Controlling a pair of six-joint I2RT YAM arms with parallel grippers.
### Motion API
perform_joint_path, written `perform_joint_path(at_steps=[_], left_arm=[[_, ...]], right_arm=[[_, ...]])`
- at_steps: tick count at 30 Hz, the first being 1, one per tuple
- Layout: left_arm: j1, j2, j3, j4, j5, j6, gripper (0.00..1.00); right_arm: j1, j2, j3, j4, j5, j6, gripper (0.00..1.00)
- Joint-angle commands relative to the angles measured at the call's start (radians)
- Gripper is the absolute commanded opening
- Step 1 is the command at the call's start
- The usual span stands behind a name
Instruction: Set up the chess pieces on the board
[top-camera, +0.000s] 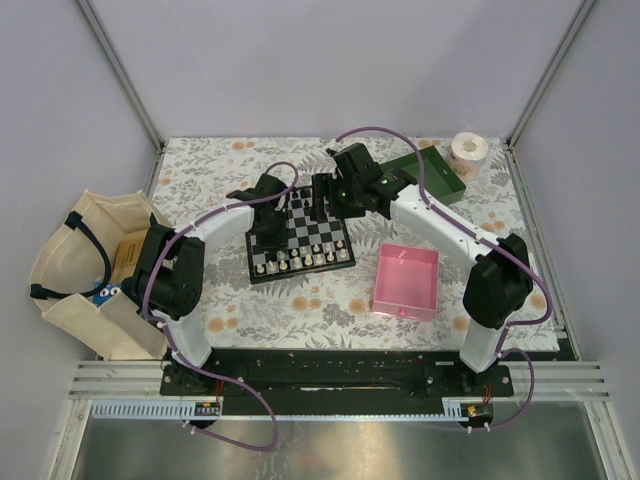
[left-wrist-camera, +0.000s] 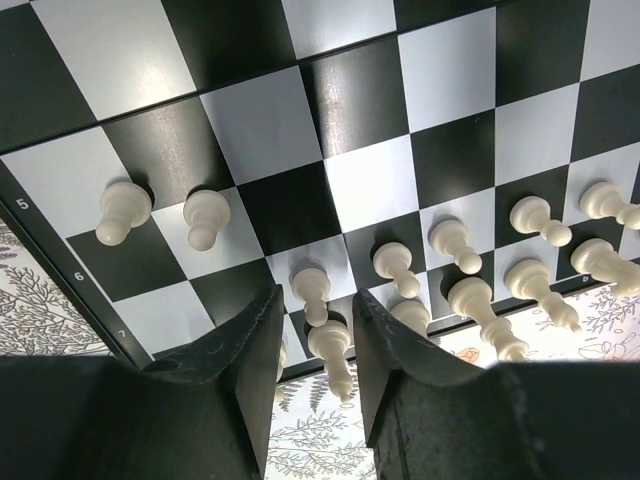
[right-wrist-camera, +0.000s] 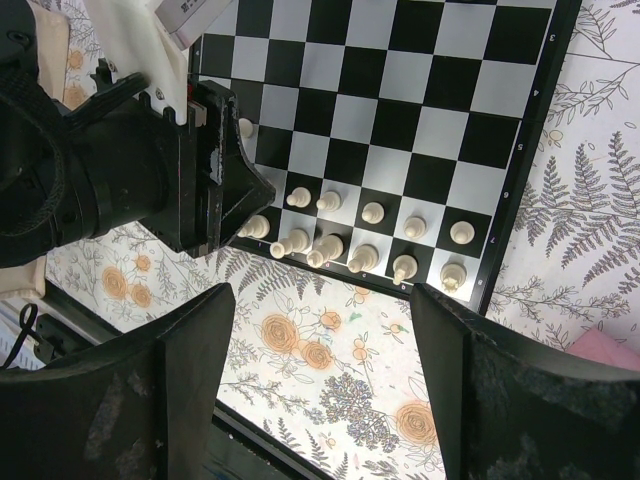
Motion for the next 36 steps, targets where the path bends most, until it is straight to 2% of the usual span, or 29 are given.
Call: perform_joint_path(at_steps=[1,6,12,17,23,36], left_arm=[[-0.003,-0.051,0.023,0.02,-0.006,-0.01,0.38],[-0.003,-0.082,0.045,0.024,-0.014,-0.011,0.42],[0.001,-0.069,0.106,0.008,-0.1,0.001,0.45],[0.02,-0.034,0.149,-0.018,-0.133,0.007,0.45],[0.064,-0.003,0.163,-0.027,-0.107,0.03,0.43],[0.077,0.02,0.135,-0.018,-0.089,0.028,0.39]], right_arm=[[-0.005,-0.003,0.015,0.028,-0.021,0.0,0.8],[-0.005,-0.003,0.012,0.029,-0.024,0.0,0.8],[-0.005,-0.008,0.006,0.028,-0.016,0.004,0.8],[-0.005,-0.013,0.0,0.029,-0.013,0.004,0.8],[-0.007,-0.011,-0.001,0.029,-0.01,0.005,0.8],[-0.005,-0.005,0.003,0.026,-0.019,0.014,0.84]])
